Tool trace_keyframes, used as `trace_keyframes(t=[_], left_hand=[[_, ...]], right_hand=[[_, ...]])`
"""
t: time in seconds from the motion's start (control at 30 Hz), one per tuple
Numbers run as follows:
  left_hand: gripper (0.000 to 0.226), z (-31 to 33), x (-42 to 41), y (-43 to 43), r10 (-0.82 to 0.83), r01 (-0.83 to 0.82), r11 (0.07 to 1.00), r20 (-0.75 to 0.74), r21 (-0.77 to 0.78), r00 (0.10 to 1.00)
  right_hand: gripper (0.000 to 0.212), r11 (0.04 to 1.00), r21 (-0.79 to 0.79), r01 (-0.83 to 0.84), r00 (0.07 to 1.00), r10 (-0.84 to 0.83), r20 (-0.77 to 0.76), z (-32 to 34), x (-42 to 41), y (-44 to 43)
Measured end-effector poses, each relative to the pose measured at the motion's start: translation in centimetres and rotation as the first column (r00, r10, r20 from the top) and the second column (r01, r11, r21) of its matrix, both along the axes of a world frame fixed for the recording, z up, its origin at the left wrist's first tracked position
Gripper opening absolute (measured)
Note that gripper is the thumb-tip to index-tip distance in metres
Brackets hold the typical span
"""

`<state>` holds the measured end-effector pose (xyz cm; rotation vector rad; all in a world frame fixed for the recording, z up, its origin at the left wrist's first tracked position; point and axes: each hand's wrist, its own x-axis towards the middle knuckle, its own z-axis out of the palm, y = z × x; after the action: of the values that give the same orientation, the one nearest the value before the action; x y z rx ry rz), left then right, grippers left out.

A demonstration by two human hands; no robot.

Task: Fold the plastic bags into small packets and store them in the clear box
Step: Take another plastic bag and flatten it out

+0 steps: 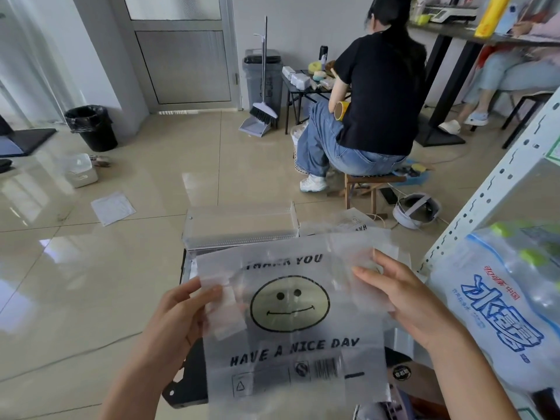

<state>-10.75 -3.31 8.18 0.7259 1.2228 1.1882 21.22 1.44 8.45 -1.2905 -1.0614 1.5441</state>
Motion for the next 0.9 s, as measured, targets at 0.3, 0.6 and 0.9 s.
trace_keyframes(t=[0.3, 0.6, 0.9], left_hand=[[0.027, -0.8, -1.1, 0.0, -0.053, 0.055, 0.998, -0.046, 0.039, 0.998], [0.036, -0.2, -0.1, 0.3, 0.076, -0.076, 0.997, 0.144, -0.002, 0.987], [0.037, 0.2, -0.2, -0.5, 0.002, -0.005, 0.996, 0.034, 0.086, 0.999]], right_hand=[[0.028, 0.999, -0.026, 0.043, 0.997, -0.045, -0.067, 0.3, -0.8, 0.3], [0.027, 0.979, -0.126, 0.158, 0.970, -0.178, -0.167, 0.4, -1.6, 0.0], [0.021, 0.985, -0.057, 0.161, 0.982, -0.166, -0.086, 0.8, -1.7, -0.7]])
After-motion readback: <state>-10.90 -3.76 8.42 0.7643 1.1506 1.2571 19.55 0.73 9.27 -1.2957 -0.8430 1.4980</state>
